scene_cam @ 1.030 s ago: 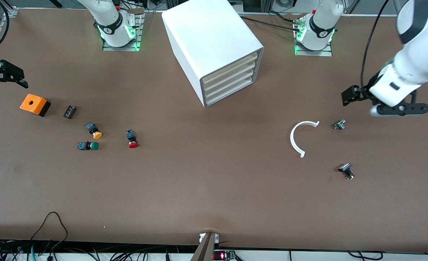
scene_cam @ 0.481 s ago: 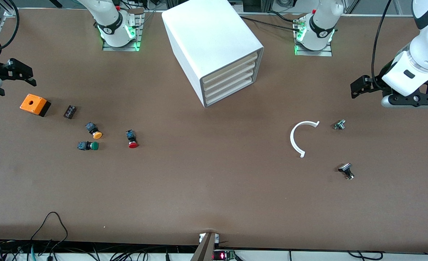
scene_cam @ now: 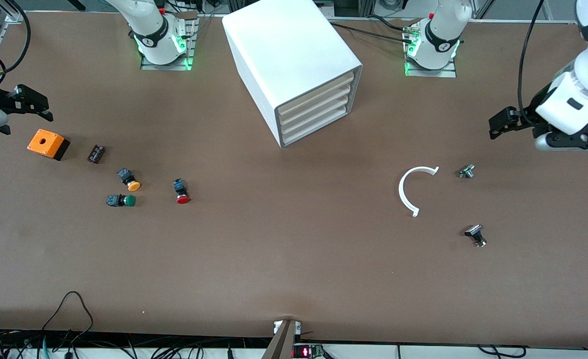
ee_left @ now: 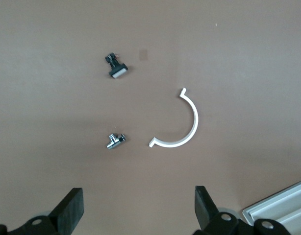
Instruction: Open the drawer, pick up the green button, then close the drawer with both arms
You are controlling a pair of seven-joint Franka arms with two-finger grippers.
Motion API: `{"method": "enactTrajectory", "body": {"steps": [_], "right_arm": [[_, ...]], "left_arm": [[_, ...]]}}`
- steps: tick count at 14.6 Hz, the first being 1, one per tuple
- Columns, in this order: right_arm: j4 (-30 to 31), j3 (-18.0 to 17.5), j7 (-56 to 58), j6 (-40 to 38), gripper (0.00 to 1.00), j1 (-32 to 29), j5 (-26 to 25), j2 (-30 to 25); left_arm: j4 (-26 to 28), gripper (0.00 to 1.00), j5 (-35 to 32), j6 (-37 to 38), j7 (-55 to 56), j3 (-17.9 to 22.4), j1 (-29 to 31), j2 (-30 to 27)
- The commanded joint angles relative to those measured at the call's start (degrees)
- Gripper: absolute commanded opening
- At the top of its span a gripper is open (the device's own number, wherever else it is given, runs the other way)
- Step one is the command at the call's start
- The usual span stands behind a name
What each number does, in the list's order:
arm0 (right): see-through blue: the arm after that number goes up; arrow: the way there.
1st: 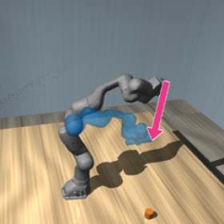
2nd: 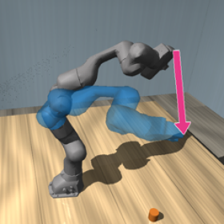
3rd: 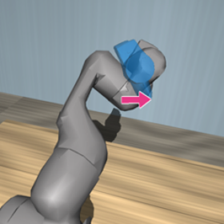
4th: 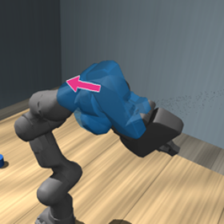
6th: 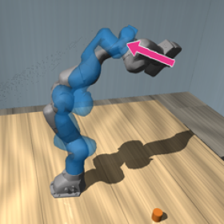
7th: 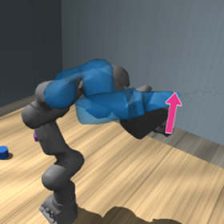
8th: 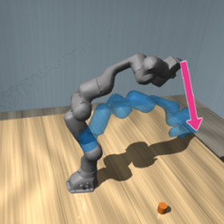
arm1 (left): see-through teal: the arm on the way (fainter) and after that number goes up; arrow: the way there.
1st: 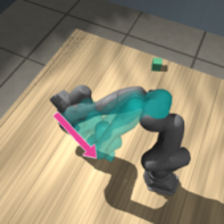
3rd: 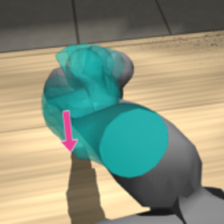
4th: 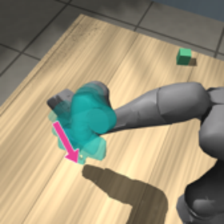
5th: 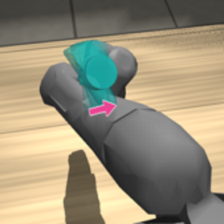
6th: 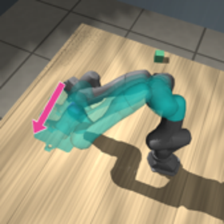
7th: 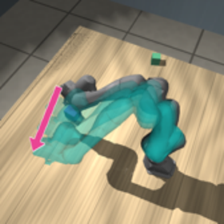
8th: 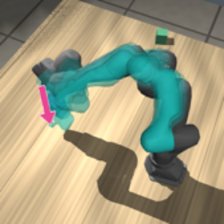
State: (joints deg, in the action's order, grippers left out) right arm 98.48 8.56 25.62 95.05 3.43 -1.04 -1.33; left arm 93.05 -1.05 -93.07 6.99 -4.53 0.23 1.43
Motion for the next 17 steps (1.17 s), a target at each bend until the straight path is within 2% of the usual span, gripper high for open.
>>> {"method": "enactTrajectory", "body": {"steps": [1,7,17], "right_arm": [[-0.04,0.06,-1.45,-0.04,1.0,0.09,-0.02,-0.51],[-0.12,0.06,-1.45,-0.04,1.0,-0.09,0.07,-0.25],[-0.83,-0.38,-1.36,-0.21,1.0,0.26,0.07,-0.6]], "left_arm": [[-2.7,1.0,-1.41,1.23,0.05,-0.21,0.38,1.74],[-2.7,1.0,-4.3,1.58,0.48,-1.0,-0.14,2.79],[-2.7,1.0,-4.31,1.05,0.48,-1.0,0.12,2.96]]}}
